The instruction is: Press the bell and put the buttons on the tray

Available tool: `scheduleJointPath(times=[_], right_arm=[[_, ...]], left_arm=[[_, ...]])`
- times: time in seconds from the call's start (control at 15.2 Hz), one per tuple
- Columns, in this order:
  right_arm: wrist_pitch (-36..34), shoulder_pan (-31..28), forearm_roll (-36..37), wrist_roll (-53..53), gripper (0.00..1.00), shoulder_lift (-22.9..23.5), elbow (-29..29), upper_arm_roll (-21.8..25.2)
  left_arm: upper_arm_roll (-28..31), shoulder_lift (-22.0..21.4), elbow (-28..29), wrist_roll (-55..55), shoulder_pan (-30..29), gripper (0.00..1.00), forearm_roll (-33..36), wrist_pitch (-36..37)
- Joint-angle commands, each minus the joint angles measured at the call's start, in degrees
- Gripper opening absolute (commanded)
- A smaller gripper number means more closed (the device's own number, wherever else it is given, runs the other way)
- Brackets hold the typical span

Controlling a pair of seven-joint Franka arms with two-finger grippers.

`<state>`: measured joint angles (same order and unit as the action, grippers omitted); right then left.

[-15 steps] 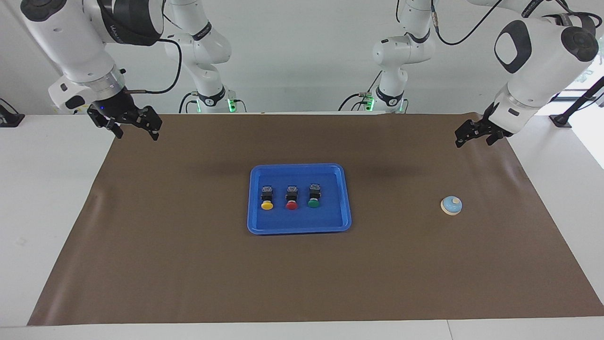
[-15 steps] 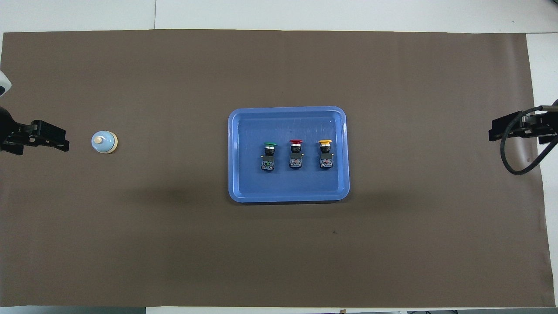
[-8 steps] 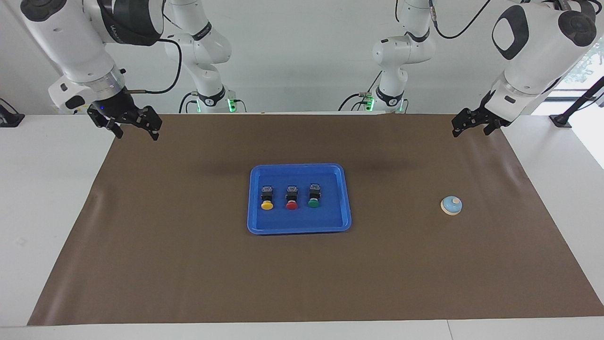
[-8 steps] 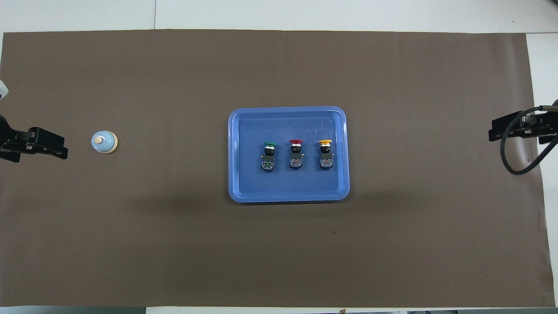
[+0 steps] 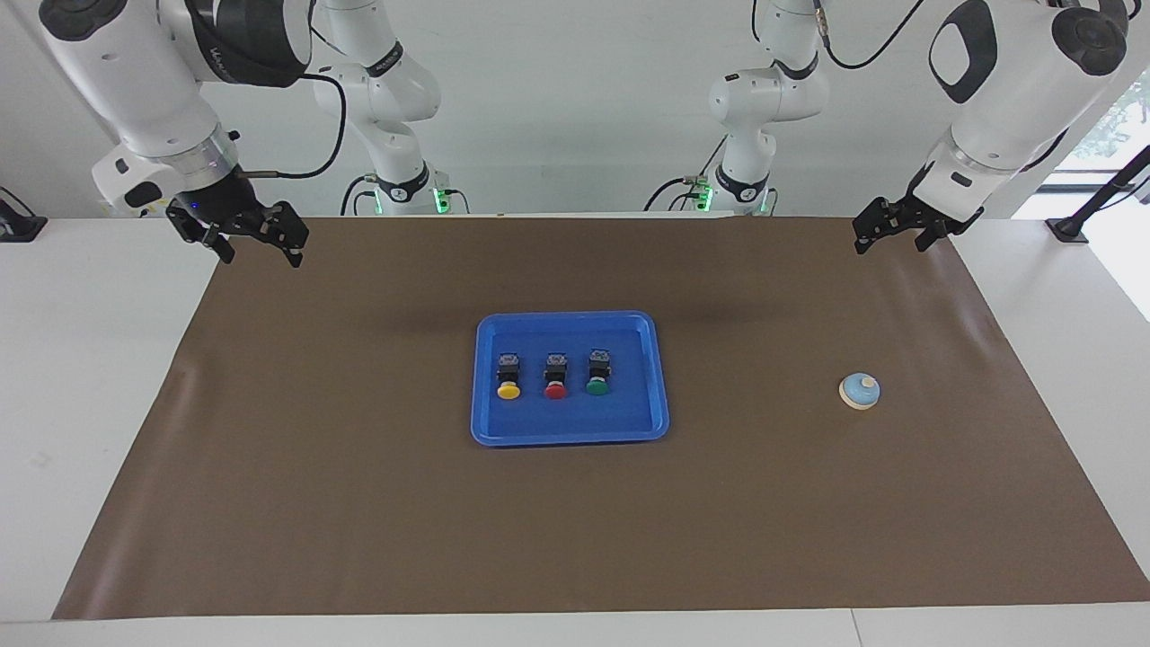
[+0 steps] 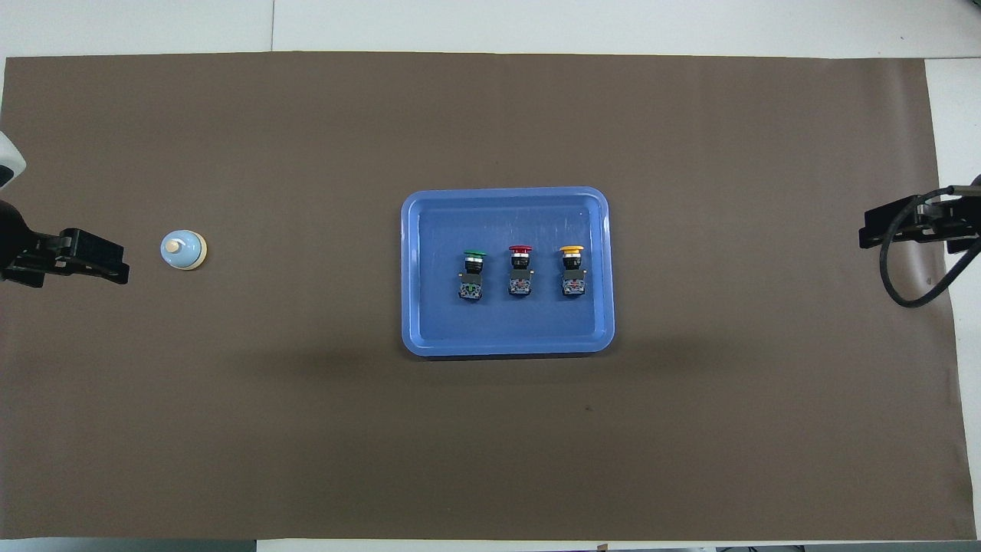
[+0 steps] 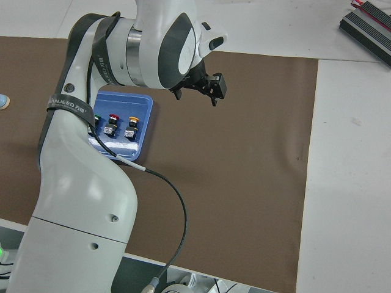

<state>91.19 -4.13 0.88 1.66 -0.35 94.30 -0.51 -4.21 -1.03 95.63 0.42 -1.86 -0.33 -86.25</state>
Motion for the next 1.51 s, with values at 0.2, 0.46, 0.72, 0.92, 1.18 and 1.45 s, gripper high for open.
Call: scheduleJointPath(times=[0.2, 0.46, 0.72, 0.92, 1.18, 1.45], right_arm=[[-1.0, -0.7, -0.4, -0.9, 1.00, 0.3, -0.7, -0.5], [-1.0, -0.7, -0.4, -0.8, 1.00, 0.3, -0.7, -0.5], [-1.0, -0.7, -0.4, -0.8, 1.00, 0.3, -0.7, -0.5], [-1.0, -0.7, -0.4, -0.9, 1.00, 0.3, -0.7, -0.5], [-1.0, -0.7, -0.4, -0.8, 1.00, 0.3, -0.7, -0.5], [-1.0, -0.7, -0.4, -0.8, 1.00, 0.3, -0.7, -0.5]], left_arm=[[1.1, 0.4, -0.7, -0.9, 2.4, 1.00, 0.2, 1.2], [1.0, 0.3, -0.4, -0.5, 2.3, 1.00, 0.5, 0.3], [1.0, 0.2, -0.1, -0.5, 2.3, 1.00, 0.4, -0.1], [1.0, 0.2, -0.2, -0.9, 2.1, 1.00, 0.4, -0.2], [1.0, 0.2, -0.2, -0.8, 1.9, 1.00, 0.4, -0.3], [1.0, 0.2, -0.2, -0.8, 1.8, 1.00, 0.4, -0.3]])
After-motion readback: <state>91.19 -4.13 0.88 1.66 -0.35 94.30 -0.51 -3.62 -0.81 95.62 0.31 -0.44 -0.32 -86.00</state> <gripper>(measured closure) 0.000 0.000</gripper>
